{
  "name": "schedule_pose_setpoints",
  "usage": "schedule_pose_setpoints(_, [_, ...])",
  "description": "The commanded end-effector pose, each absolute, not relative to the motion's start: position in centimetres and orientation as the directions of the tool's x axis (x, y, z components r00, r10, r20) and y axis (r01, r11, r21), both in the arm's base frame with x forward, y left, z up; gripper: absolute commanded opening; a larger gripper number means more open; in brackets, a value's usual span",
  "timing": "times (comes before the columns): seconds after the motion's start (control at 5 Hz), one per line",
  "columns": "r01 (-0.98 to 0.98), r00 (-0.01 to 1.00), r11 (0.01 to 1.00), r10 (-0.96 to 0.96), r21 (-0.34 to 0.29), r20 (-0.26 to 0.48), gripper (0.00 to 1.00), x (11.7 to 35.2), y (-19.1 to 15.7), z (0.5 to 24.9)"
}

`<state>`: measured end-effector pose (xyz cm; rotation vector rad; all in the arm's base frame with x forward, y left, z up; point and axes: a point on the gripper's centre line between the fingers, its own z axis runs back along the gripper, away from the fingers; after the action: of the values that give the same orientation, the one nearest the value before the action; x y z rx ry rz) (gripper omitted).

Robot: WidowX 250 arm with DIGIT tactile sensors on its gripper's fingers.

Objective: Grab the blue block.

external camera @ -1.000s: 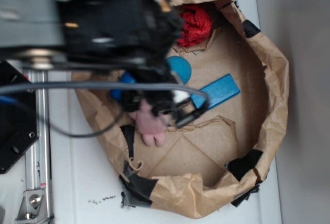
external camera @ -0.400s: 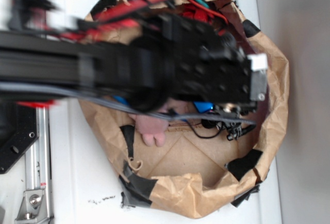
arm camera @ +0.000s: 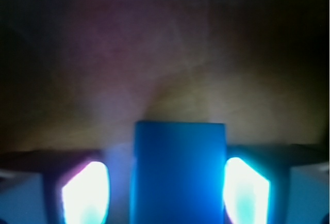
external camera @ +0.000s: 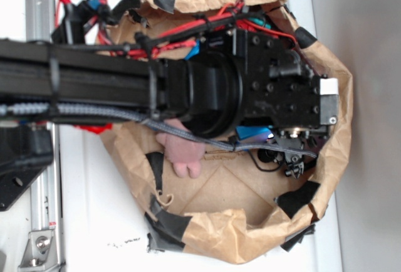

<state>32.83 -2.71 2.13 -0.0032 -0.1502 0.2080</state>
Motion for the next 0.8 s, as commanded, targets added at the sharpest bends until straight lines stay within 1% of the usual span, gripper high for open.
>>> schedule_pose_setpoints(0.0, [-0.083, 0.96, 0.996, 0.091, -0.041, 0.265, 0.0, 29.1, -3.0, 8.9])
schedule_pose_setpoints(0.2, [0.104, 0.935, 0.994, -0.087, -0.031, 0.345, 0.0, 28.8, -2.3, 13.7])
schedule_pose_setpoints(0.4, [0.186, 0.929, 0.983, -0.174, -0.006, 0.326, 0.0, 28.8, -2.3, 18.7])
schedule_pose_setpoints(0.6, [0.226, 0.942, 0.974, -0.209, -0.036, 0.264, 0.0, 28.3, -1.7, 20.1])
